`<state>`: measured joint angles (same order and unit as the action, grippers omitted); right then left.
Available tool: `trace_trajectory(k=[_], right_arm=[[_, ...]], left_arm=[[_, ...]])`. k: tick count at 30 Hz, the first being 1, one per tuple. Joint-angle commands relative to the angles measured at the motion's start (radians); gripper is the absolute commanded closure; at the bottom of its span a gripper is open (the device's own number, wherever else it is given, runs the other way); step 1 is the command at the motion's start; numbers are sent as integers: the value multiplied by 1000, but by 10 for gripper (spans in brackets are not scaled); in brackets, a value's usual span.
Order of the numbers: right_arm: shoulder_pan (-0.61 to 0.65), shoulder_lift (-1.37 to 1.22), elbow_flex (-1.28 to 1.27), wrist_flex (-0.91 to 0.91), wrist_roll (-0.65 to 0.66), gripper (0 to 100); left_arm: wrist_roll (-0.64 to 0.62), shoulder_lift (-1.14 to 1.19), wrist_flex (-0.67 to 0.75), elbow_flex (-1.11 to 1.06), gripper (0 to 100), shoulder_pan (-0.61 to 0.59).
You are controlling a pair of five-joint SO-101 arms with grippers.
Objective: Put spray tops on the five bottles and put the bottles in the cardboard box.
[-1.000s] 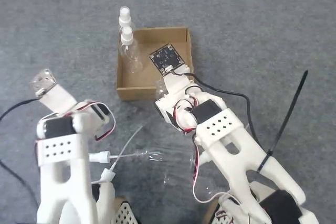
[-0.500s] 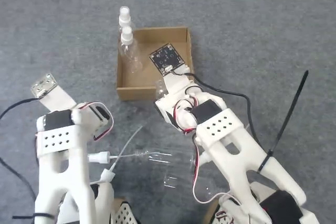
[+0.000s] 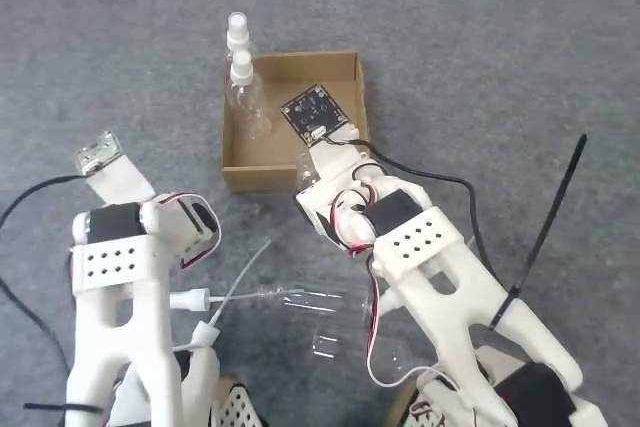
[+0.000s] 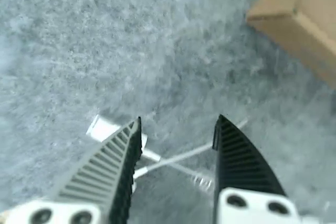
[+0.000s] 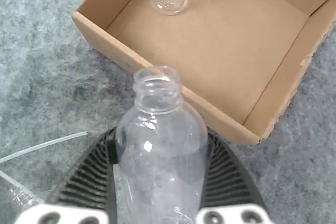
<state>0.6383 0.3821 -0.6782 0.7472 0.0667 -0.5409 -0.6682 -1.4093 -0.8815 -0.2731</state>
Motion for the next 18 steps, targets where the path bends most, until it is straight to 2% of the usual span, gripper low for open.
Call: trace_trajectory(k=[1, 6, 12, 18], right_arm=[[-12, 68, 8, -21, 18, 991], [-12, 67, 8, -21, 18, 991], [-12, 61, 8, -21, 18, 991], [-13, 61, 8, -21, 20, 991]], left_arm=[[150, 2, -87, 76, 791, 11], [365, 0, -32, 7, 793, -11], [704, 0, 75, -105, 794, -51], [1026, -6, 84, -170, 790, -109]])
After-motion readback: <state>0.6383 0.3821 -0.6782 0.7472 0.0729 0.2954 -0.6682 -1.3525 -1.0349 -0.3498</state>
